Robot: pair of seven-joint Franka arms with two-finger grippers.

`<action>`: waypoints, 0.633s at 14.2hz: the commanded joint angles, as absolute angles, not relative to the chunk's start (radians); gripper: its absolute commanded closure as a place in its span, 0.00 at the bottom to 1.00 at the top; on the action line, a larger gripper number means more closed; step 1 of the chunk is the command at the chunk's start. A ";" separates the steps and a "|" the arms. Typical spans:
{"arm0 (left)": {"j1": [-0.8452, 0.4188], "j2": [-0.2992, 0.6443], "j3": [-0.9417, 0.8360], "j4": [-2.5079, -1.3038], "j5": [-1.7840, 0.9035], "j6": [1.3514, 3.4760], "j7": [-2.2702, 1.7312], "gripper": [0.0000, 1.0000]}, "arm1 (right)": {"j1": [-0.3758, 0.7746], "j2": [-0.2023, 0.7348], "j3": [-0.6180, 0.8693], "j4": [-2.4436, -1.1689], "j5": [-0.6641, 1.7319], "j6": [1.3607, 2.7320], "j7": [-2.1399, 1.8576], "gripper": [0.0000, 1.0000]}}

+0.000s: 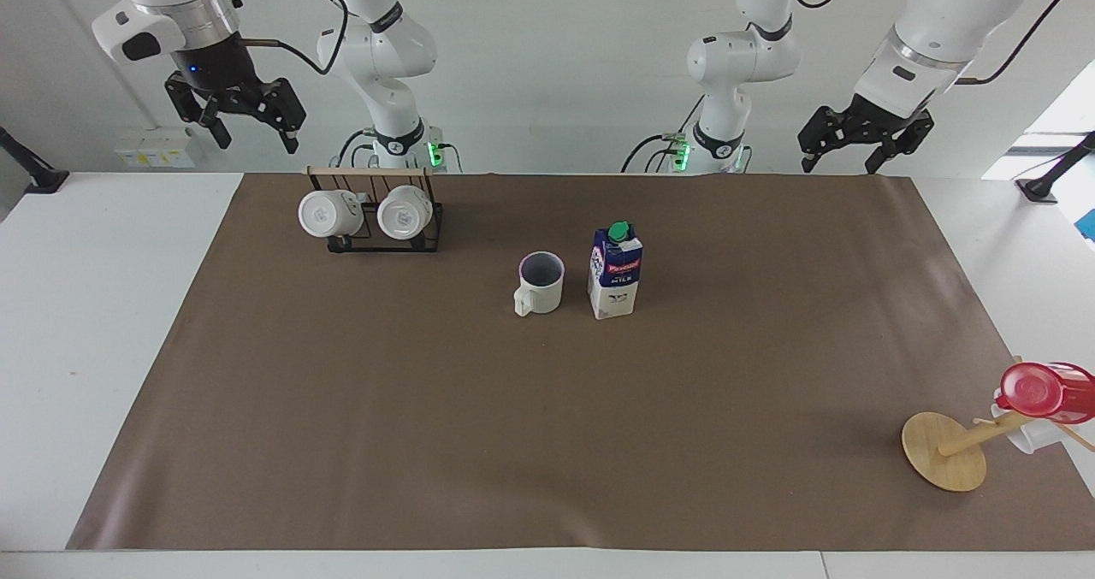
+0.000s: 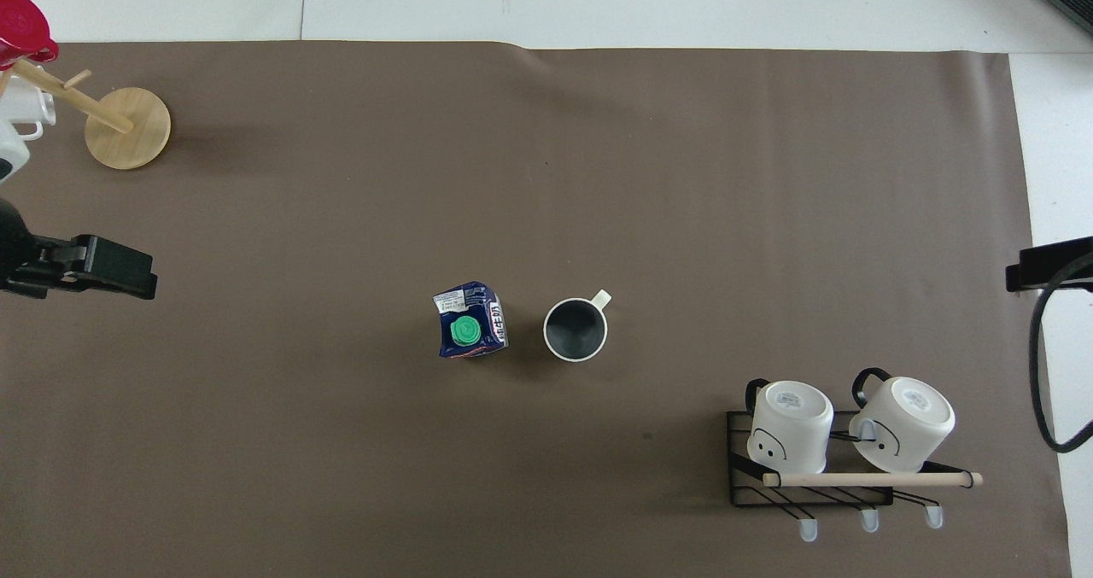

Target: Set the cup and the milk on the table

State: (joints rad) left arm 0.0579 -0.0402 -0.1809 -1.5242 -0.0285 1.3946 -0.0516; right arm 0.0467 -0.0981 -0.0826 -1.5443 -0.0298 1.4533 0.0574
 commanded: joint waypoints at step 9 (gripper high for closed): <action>0.054 -0.121 -0.179 -1.624 -0.046 1.376 -0.040 0.00 | 0.041 -0.107 -0.081 -1.552 -0.029 1.447 0.031 0.00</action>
State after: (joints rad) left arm 0.0569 -0.0793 -0.1884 -1.5750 -0.0300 1.3775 -0.0516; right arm 0.0467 -0.0981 -0.0826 -1.5443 -0.0298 1.4533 0.0574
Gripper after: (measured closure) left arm 0.000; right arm 0.000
